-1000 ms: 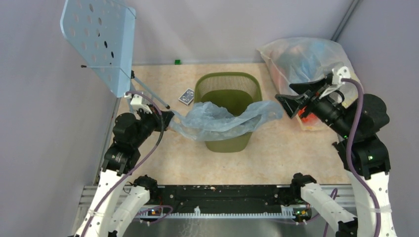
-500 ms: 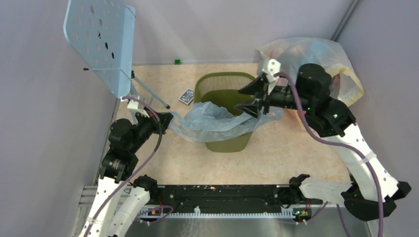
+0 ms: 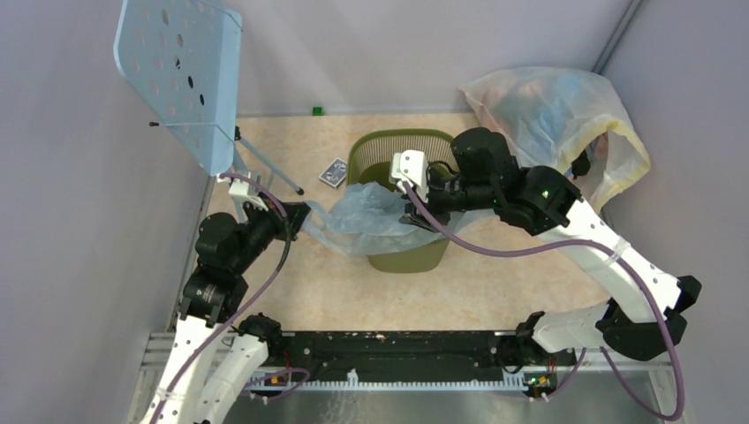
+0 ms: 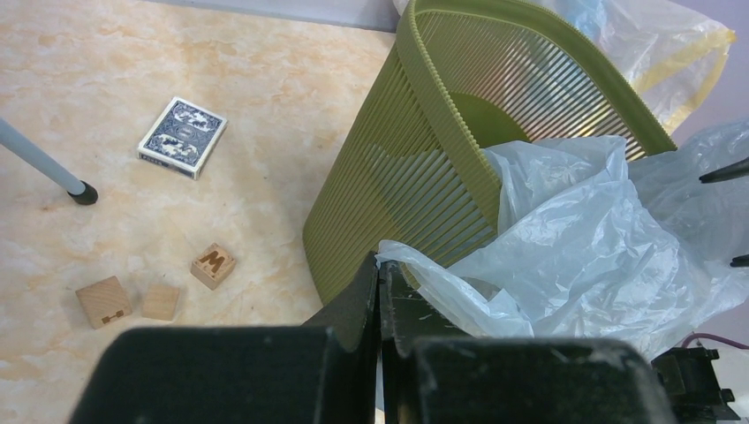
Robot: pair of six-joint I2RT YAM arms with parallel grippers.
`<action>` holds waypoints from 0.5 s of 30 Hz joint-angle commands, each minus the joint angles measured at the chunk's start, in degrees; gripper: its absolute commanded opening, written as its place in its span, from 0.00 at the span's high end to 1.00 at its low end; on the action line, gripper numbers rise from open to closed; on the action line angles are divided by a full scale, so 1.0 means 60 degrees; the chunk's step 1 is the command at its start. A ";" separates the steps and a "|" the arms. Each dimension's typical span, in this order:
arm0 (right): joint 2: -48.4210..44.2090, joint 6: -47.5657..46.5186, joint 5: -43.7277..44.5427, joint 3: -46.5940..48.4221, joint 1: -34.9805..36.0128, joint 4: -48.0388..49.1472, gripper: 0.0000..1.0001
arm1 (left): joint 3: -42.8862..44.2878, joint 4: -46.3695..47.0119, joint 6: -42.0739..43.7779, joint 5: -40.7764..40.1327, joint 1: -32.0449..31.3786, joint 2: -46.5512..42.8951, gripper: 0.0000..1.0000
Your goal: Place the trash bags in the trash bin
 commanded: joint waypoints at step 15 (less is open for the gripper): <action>-0.0596 -0.0325 0.0164 -0.0324 0.0212 -0.0961 0.44 | 0.0121 0.0527 0.0167 -0.0270 0.0000 0.0205 1.00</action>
